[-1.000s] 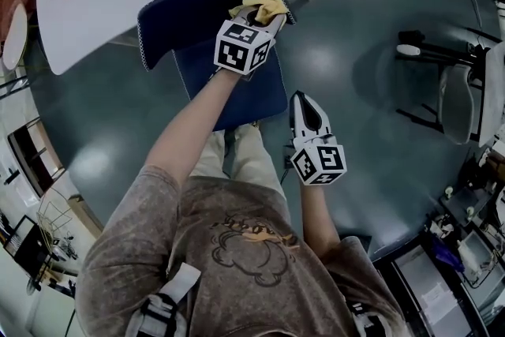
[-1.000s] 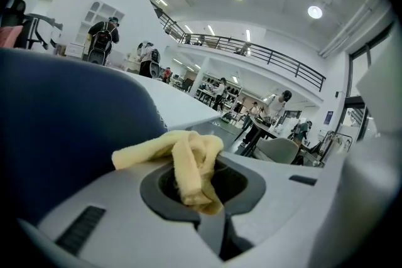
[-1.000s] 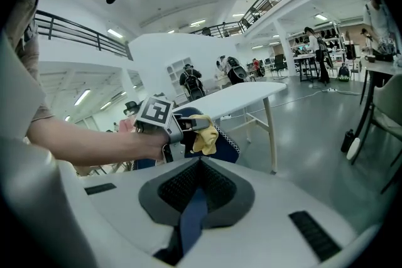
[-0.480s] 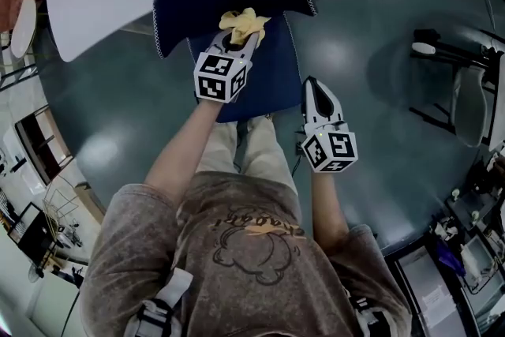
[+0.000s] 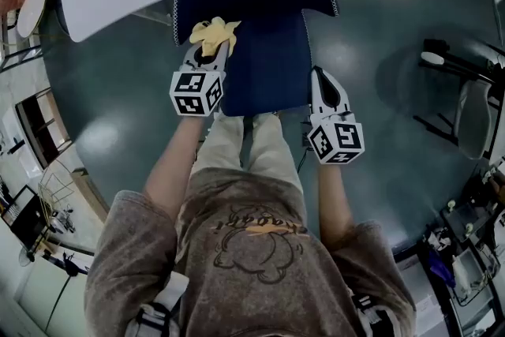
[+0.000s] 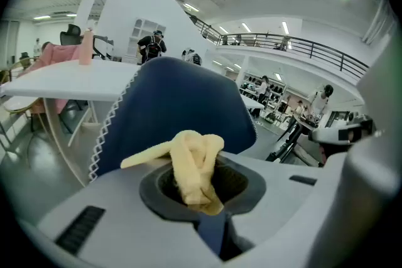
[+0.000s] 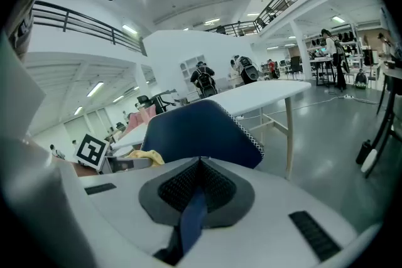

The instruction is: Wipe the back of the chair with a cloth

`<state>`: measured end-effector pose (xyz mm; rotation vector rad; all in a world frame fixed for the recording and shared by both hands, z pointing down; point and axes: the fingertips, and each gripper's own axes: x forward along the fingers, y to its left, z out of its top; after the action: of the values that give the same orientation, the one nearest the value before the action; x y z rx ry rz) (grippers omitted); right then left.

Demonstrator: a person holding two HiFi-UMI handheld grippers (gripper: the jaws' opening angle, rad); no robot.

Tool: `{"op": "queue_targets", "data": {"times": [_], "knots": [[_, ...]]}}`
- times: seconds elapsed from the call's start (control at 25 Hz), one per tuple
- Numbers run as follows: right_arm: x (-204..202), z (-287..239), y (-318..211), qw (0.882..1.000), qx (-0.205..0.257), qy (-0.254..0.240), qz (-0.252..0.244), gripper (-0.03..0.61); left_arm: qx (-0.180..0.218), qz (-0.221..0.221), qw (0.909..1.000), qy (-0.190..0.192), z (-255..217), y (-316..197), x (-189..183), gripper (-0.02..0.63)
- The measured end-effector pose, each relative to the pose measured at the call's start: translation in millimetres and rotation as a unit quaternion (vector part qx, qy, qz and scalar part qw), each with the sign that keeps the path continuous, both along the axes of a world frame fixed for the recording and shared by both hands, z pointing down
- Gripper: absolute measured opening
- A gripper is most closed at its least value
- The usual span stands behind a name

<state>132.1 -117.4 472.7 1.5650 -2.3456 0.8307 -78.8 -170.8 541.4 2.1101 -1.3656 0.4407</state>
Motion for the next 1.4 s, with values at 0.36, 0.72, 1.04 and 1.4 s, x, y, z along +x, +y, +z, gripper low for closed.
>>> {"op": "queue_targets", "data": {"times": [0.36,0.72,1.04,1.4], "knots": [[-30,3,-7,1.000,-0.003,0.002,-0.022,0.025,-0.021,-0.050,0.9984,-0.012,25,15,-54,0.066],[-32,3,-7,1.000,-0.009,0.006,-0.023,0.025,-0.036,-0.054,0.9975,-0.026,49,0,-63,0.066],[-25,9,-5,1.000,-0.015,0.008,-0.021,0.026,-0.031,-0.034,0.9985,-0.029,62,-34,-55,0.066],[-18,15,-6,1.000,-0.014,0.005,-0.005,0.025,-0.027,-0.007,0.9995,-0.015,73,-53,-28,0.066]]}}
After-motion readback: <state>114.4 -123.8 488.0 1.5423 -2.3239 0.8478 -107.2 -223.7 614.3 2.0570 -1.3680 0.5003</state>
